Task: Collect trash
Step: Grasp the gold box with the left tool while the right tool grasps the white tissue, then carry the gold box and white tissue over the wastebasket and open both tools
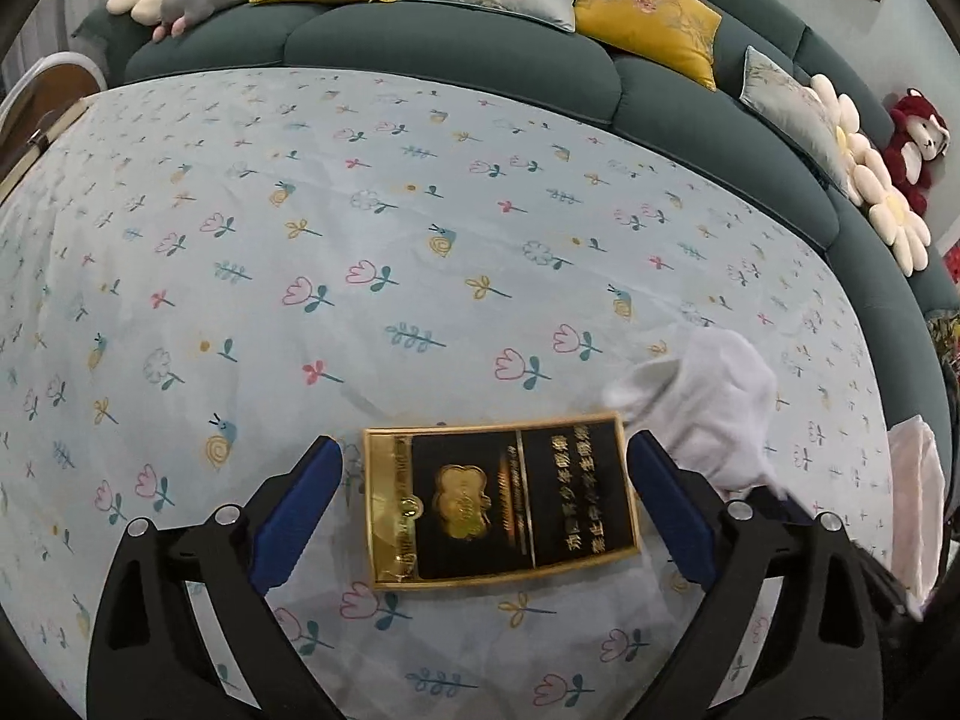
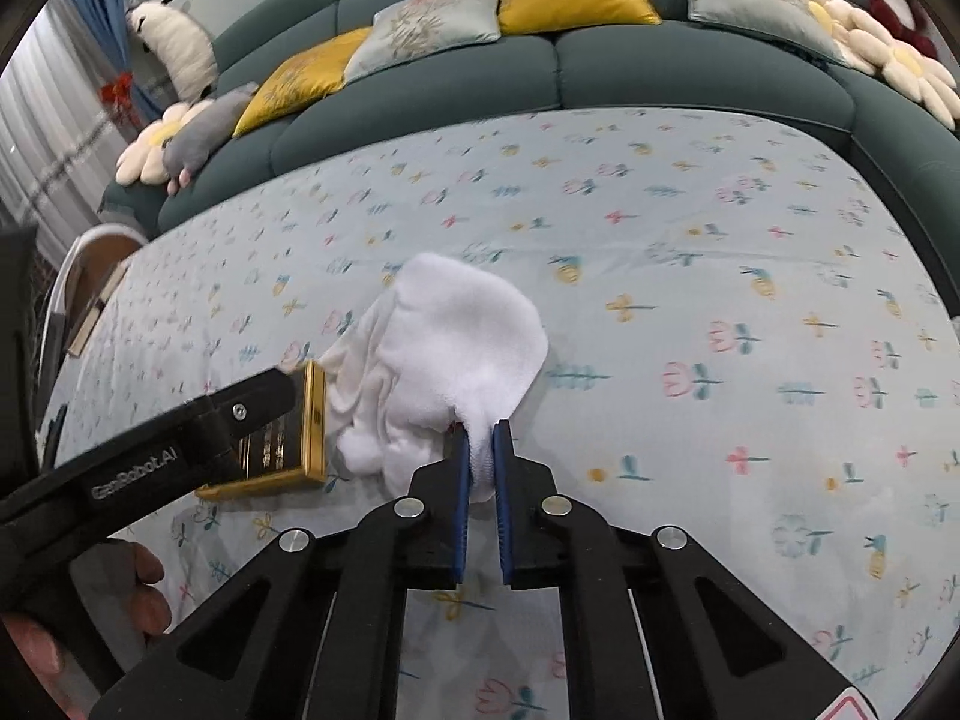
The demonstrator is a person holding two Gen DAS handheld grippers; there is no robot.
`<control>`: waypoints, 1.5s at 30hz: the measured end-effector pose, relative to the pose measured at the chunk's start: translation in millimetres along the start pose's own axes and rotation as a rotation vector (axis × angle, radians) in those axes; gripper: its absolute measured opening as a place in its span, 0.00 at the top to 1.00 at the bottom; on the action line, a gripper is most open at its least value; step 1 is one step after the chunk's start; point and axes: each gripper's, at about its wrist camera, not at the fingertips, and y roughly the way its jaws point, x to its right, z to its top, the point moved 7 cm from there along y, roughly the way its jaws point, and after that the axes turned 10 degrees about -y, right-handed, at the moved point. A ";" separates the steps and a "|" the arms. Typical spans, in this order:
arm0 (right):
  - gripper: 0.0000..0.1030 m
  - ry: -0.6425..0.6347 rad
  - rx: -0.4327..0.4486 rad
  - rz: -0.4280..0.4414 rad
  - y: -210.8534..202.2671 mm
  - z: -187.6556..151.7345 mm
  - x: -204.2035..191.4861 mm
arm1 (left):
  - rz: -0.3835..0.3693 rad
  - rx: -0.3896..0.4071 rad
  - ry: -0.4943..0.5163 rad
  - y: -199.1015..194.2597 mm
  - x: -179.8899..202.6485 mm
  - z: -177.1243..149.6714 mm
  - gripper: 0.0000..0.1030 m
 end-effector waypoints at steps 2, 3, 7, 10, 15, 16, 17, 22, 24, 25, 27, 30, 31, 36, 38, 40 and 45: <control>0.93 0.006 0.006 -0.001 -3.8 0.4 3.1 | -0.003 -0.018 0.010 2.9 2.4 -3.7 0.11; 0.93 0.008 0.007 -0.001 -5.0 0.3 3.6 | -0.013 -0.025 0.010 3.2 4.6 -5.8 0.11; 0.93 0.005 0.010 -0.004 -9.1 -0.8 6.2 | -0.038 -0.024 0.053 -2.1 16.8 -11.2 0.11; 0.93 0.012 0.012 -0.003 -12.9 -2.9 8.7 | -0.008 -0.036 0.077 4.2 18.0 -17.0 0.12; 0.93 0.013 0.012 -0.001 -18.7 -6.3 10.2 | -0.013 -0.022 0.112 2.4 24.9 -20.3 0.28; 0.93 0.012 0.015 -0.001 -20.9 -6.3 10.5 | -0.024 -0.022 0.129 0.7 28.3 -21.9 0.31; 0.93 0.011 0.020 -0.002 -23.9 -5.7 11.1 | -0.035 -0.026 0.139 -0.9 31.0 -23.3 0.38; 0.93 -0.003 0.065 -0.013 -45.8 -0.8 18.6 | -0.084 -0.026 0.160 -11.5 43.4 -28.2 0.71; 0.93 -0.002 0.082 -0.019 -56.3 -1.0 26.4 | -0.087 -0.034 0.172 -9.5 48.6 -33.2 0.75; 0.93 0.005 0.085 -0.019 -59.8 -2.0 30.9 | -0.100 -0.041 0.166 -8.9 51.7 -37.4 0.73; 0.93 0.014 0.086 -0.025 -65.5 -5.3 41.7 | -0.090 -0.042 0.152 -9.9 55.1 -40.7 0.34; 0.93 0.018 0.090 -0.037 -73.6 -9.4 55.6 | -0.101 -0.008 0.152 -17.7 68.1 -44.0 0.21; 0.93 0.021 0.092 -0.041 -75.7 -10.3 60.1 | -0.100 -0.006 0.174 -17.4 74.4 -45.8 0.20; 0.93 0.054 0.104 -0.059 -82.9 -12.7 83.5 | -0.067 -0.028 0.218 -3.9 91.2 -61.5 0.12; 0.93 0.067 0.107 -0.058 -84.2 -13.4 90.1 | -0.030 -0.025 0.272 2.0 97.8 -69.5 0.12; 0.93 0.070 0.106 -0.056 -84.7 -14.4 93.3 | -0.009 -0.019 0.293 5.8 99.5 -72.0 0.11; 0.93 0.067 0.109 -0.052 -85.6 -16.0 95.4 | -0.002 -0.005 0.304 8.8 100.9 -69.7 0.12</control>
